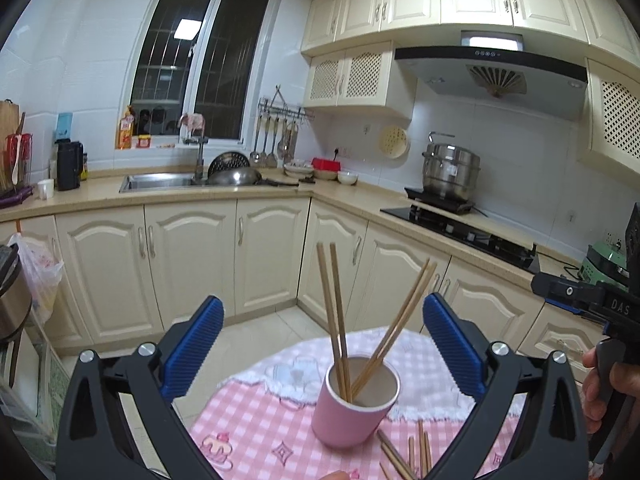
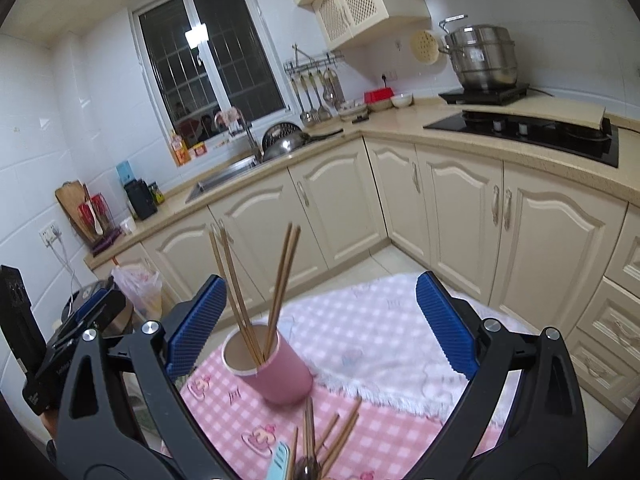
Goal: Organize utensils
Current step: 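Lower the right gripper onto the dark spoon handle and close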
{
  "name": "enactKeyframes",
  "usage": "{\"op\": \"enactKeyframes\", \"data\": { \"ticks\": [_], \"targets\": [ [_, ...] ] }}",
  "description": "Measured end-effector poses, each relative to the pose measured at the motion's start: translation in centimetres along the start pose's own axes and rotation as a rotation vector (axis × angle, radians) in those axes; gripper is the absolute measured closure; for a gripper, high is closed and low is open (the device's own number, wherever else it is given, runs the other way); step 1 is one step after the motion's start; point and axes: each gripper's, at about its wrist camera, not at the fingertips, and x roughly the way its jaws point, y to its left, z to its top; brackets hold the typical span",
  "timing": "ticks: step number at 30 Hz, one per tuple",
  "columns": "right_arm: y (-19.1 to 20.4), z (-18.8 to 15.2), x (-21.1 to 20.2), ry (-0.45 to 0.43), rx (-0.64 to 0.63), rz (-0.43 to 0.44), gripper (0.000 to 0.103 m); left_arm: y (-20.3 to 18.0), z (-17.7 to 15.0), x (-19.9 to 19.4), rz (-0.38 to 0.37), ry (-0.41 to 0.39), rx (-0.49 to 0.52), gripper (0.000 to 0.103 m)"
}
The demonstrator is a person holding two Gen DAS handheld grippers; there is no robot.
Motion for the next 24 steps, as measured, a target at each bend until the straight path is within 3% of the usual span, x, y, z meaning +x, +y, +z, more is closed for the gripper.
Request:
{"op": "enactKeyframes", "data": {
  "ticks": [13,24],
  "targets": [
    [-0.6,-6.7,1.2,0.227,-0.025,-0.039,0.009,-0.6,-3.9,-0.6,0.011,0.114,0.027,0.005],
    [-0.6,-14.0,1.5,0.430,-0.041,-0.024,0.010,-1.1,-10.3,-0.2,0.014,0.306,0.060,0.005]
  ]
}}
